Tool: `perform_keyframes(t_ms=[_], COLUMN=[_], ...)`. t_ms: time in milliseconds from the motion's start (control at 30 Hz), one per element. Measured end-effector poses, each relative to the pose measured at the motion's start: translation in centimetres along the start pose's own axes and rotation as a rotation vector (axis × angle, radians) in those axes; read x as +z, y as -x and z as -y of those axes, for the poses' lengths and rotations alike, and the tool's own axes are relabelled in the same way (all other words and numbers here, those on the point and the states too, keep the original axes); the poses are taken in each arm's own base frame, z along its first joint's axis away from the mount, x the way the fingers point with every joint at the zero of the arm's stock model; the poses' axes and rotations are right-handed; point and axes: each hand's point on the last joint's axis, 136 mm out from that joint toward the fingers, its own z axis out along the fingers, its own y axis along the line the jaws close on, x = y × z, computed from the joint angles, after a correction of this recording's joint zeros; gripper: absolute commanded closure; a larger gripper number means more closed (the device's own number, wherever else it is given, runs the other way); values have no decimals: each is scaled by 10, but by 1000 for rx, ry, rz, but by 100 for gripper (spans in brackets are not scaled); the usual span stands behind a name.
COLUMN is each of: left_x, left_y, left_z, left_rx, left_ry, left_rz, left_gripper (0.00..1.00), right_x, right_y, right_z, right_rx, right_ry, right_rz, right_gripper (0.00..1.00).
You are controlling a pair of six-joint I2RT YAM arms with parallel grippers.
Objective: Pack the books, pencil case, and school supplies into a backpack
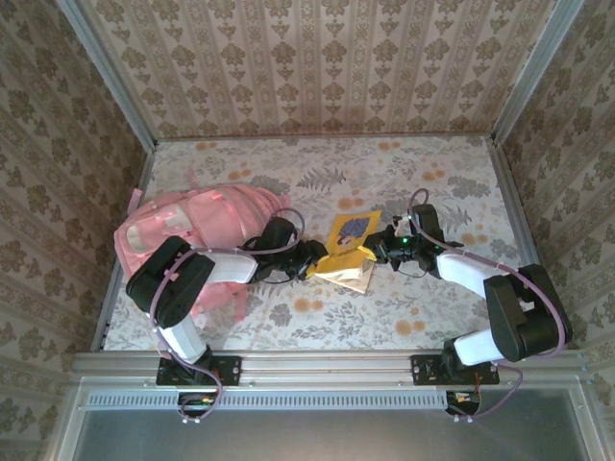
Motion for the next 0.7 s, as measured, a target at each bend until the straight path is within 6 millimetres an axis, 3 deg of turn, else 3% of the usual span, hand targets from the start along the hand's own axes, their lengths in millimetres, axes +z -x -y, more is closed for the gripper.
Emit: perform_keyframes(t_ms=[200,400,533,700], left_x=[-5,-13,-15,-18], left_y=[2,4,5,0], left_z=[4,15,22,41], left_rx=[-30,-37,-35,-9], left_ry=[-17,-50,-74,-136], left_rz=[23,39,47,41], left_gripper=[73,79,88,96], right_x=[-3,-4,-4,-5], right_y=[3,3,5,5], right_z=[1,11,14,16], right_rx=[8,18,22,14], right_ry=[18,6,-4,-16], right_rz=[18,32,46,54], right_gripper=[96,92,82,61])
